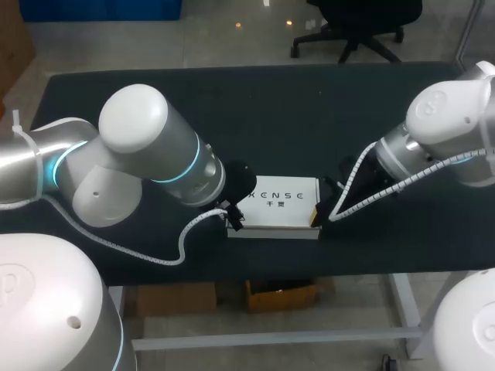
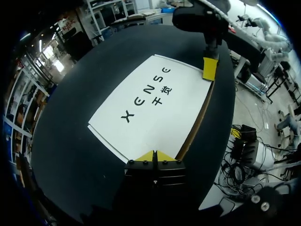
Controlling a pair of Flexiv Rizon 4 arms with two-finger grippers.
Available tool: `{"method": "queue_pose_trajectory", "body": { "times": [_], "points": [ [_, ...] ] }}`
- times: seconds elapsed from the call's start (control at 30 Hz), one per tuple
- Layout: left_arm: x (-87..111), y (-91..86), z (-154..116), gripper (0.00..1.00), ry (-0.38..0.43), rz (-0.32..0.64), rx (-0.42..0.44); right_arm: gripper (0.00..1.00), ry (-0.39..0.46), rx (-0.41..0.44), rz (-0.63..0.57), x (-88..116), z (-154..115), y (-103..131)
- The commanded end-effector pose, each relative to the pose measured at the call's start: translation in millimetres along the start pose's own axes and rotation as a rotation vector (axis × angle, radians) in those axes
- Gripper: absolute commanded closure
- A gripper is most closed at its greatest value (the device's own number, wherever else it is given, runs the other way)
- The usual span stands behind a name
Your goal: Assemble the packaging by folding the flat box into shape, placing the metal phone stand inside, and closing the box properly
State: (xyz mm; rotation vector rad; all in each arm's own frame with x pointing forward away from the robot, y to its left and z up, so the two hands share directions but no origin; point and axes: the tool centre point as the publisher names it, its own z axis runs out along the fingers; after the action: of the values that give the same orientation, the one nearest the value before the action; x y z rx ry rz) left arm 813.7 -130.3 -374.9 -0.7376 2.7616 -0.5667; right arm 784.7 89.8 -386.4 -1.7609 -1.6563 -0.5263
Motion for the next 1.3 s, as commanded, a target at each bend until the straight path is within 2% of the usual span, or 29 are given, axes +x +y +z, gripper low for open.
{"method": "queue_pose_trajectory", "body": {
  "times": [0.03,0.23,0.27,0.3,0.37,0.4,0.47,0.5,0.53,0.63,0.67,0.7,0.9,1.3],
  "points": [
    [6.7,-2.0,-8,1.0,-0.032,0.003,0.004,1.0,0.051,-0.01,-0.028,-2,-12,-3],
    [12.3,-10.3,-26,0.98,-0.066,-0.011,0.009,1.0,0.135,-0.041,-0.1,4,-33,-11],
    [12.9,-11.2,-29,0.86,-0.068,-0.014,0.009,0.98,0.141,-0.054,-0.105,4,-37,-11],
    [13.5,-12.2,-31,0.71,-0.068,-0.016,0.009,0.96,0.155,-0.059,-0.12,5,-41,-12],
    [15.3,-14.1,-37,0.55,-0.068,-0.025,0.011,0.87,0.164,-0.082,-0.137,7,-51,-15],
    [15.8,-14.6,-38,0.51,-0.068,-0.028,0.012,0.86,0.168,-0.086,-0.143,8,-54,-15],
    [18.4,-16.3,-43,0.09,-0.07,-0.04,0.011,0.79,0.175,-0.111,-0.162,9,-64,-16],
    [19.0,-16.8,-44,0.0,-0.062,-0.047,0.011,0.76,0.18,-0.115,-0.171,10,-67,-16],
    [19.8,-17.4,-46,0.0,-0.062,-0.053,0.009,0.67,0.176,-0.128,-0.18,11,-72,-17],
    [23.5,-18.7,-50,0.0,-0.034,-0.085,-0.003,0.5,0.176,-0.151,-0.203,12,-82,-18],
    [25.6,-18.6,-52,0.0,-0.024,-0.098,-0.016,0.19,0.173,-0.166,-0.222,13,-87,-18],
    [28.2,-18.4,-53,0.0,-0.027,-0.112,-0.029,0.0,0.171,-0.173,-0.23,13,-91,-19],
    [40.5,-15.6,-60,0.0,0.021,-0.183,-0.081,0.0,0.18,-0.251,-0.255,5,-115,-15],
    [60.2,-9.1,-60,0.0,0.035,-0.274,-0.13,0.0,0.243,-0.438,-0.334,-15,-169,-15]
  ]
}}
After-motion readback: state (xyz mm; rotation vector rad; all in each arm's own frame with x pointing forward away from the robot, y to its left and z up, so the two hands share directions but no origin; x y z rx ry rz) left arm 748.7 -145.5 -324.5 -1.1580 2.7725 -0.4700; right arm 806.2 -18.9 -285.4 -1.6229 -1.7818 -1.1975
